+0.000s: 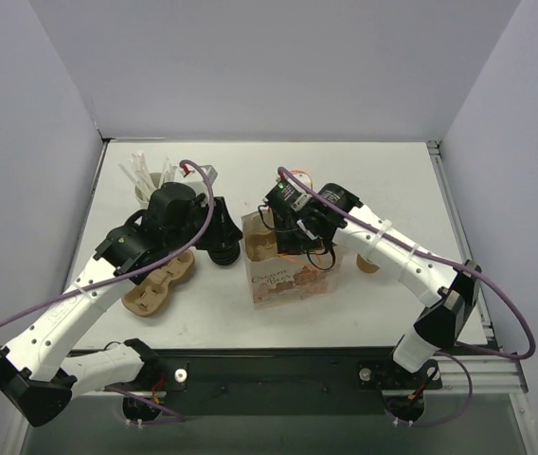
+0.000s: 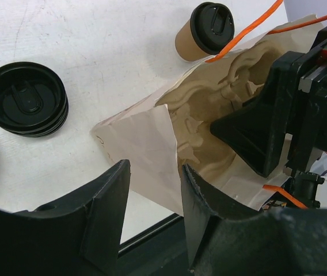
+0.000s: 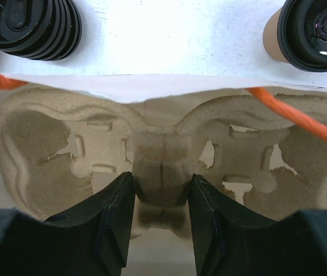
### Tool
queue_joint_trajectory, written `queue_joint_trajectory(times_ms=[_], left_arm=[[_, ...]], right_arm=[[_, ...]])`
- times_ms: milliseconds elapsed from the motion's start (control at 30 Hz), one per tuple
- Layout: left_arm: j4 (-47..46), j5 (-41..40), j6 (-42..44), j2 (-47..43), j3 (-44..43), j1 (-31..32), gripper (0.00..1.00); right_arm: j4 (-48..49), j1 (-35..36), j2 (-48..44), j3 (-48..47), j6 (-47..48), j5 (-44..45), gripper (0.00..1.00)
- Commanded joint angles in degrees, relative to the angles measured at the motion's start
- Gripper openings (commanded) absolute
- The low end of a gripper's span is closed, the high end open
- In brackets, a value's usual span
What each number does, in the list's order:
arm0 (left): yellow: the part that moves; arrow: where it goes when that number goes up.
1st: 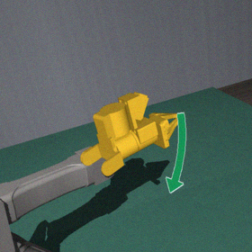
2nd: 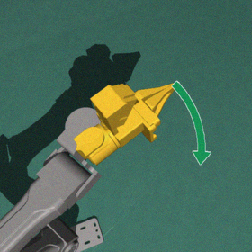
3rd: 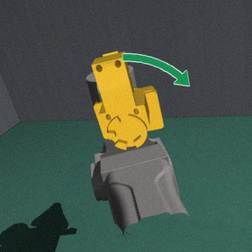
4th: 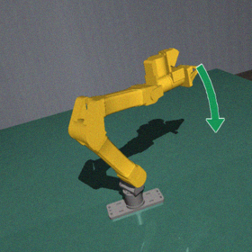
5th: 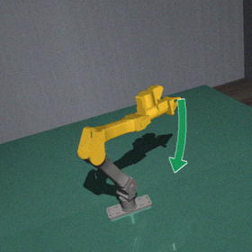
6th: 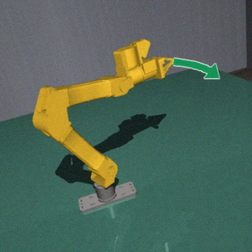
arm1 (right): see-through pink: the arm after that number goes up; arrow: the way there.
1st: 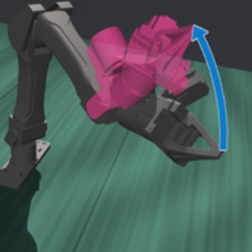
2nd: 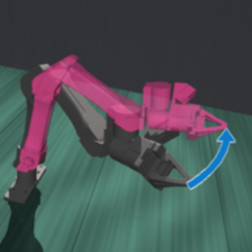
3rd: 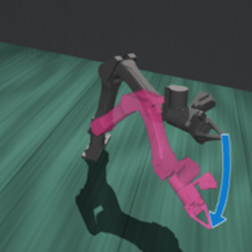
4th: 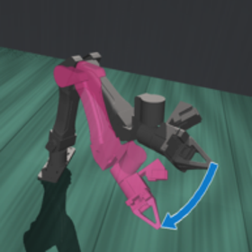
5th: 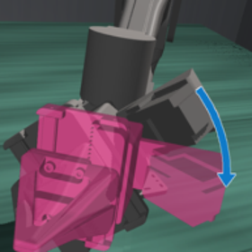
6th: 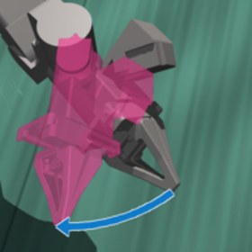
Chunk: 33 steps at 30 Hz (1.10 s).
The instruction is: Pack the takeout coffee
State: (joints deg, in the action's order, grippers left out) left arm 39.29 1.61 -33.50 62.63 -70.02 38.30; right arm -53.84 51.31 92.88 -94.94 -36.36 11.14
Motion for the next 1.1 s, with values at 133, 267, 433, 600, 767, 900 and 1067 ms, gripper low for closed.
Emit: queue_joint_trajectory(times_ms=[133,267,433,600,767,900,1067], left_arm=[[0.3,-1.2,1.5,-1.4,-1.2,-0.1,0.51],[2.4,-4.0,2.2,-2.0,-2.0,-0.1,0.50],[4.0,-9.5,2.8,-3.6,-3.7,-0.1,0.51],[4.1,-12.4,3.5,-5.0,-5.8,-0.1,0.51],[6.1,-13.3,4.4,-4.4,-8.6,-0.1,0.51],[6.5,-13.4,4.8,-5.1,-7.3,-0.2,0.53],[6.5,-10.9,5.4,-4.5,-7.1,-0.1,0.55]], right_arm=[[-1.1,-0.4,0.7,2.7,0.1,1.1,0.35],[0.9,-0.4,0.5,5.9,-0.8,1.0,0.38],[4.1,-0.4,0.4,8.9,-1.6,1.3,0.41],[6.0,-0.5,0.1,11.4,-2.6,2.3,0.53],[5.9,-0.4,-2.2,10.6,-2.5,1.8,0.73],[3.7,-0.4,-4.4,8.1,-2.6,1.6,0.79],[-0.5,-0.5,-6.6,3.8,-2.1,1.7,0.75]])
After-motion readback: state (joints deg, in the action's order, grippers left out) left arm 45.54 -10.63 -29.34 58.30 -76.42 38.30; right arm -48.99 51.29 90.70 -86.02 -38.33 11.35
